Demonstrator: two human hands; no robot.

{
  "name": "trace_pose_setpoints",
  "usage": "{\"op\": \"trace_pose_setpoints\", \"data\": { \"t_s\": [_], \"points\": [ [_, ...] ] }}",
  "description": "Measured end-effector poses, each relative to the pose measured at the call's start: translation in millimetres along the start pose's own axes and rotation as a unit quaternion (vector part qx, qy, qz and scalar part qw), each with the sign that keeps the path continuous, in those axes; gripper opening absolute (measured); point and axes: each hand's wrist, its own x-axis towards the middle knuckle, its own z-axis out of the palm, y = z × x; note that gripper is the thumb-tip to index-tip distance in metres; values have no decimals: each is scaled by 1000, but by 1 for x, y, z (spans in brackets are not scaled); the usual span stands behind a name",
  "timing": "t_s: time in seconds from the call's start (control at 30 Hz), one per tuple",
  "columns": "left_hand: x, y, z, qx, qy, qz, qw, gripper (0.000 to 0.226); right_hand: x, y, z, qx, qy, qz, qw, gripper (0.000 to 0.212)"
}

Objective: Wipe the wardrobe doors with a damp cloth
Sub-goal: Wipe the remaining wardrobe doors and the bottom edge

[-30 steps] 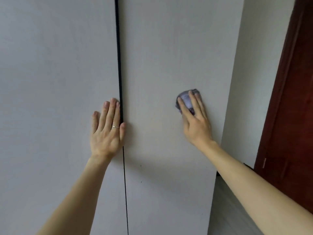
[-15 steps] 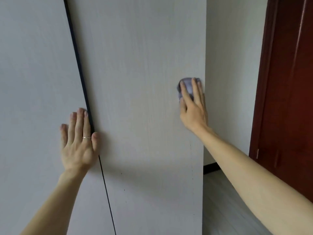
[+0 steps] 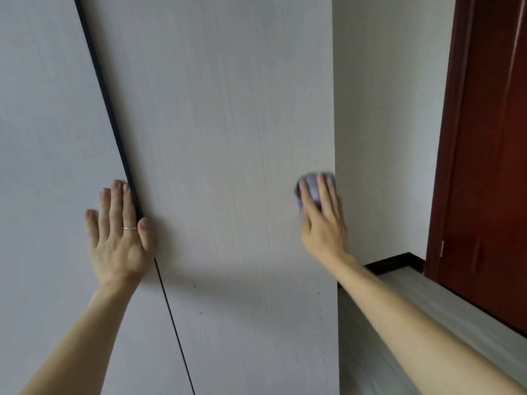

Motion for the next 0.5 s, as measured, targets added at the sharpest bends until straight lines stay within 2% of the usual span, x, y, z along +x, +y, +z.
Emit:
{"op": "trace_pose_setpoints", "data": {
  "t_s": [0.07, 0.13, 0.23, 0.33, 0.4, 0.5],
  "points": [
    [0, -1, -2, -3, -5, -1, 1000, 61, 45, -7, -9, -10, 16, 0, 1000, 52],
    [-3, 0, -2, -2, -11, -1, 1000, 61, 49, -3, -8, -22, 23, 3, 999, 52],
    [-2, 1, -1, -8, -20, -7, 1000, 62, -14, 10, 6, -38, 17, -7, 999, 52],
    [0, 5, -3, -9, -19, -16, 1000, 61, -72, 16, 7, -46, -39, -16, 998, 54],
    [0, 7, -3, -9, -29, -25, 999, 62, -51, 16, 3, -36, -43, -8, 998, 53],
    [1, 7, -6, -6, -44, -28, 999, 62, 39, -7, -9, -3, 15, 10, 1000, 51]
  ]
}}
